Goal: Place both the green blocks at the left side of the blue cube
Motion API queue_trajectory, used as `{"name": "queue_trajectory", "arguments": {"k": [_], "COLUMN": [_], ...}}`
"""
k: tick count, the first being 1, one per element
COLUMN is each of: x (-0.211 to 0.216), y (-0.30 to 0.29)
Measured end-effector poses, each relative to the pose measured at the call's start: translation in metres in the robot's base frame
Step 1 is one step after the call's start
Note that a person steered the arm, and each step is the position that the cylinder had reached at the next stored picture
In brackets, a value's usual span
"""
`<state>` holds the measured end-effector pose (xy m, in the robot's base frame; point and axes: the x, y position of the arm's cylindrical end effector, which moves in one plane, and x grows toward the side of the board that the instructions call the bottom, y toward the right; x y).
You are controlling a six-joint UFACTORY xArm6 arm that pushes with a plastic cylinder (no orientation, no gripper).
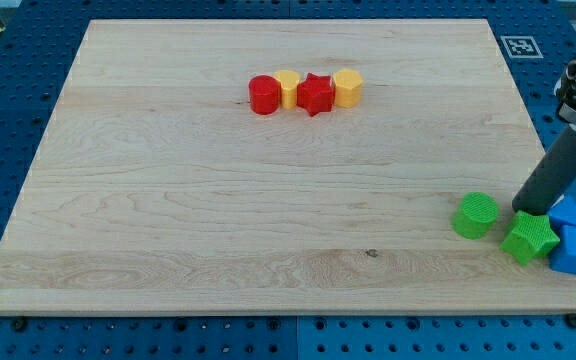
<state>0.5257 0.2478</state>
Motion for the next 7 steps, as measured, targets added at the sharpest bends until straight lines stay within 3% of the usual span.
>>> {"name": "queue_trajectory", "arguments": {"k": [2,4,7], "x": [-0.013,0.03,-0.029], "y": [-0.021,-0.03,-0.059]}}
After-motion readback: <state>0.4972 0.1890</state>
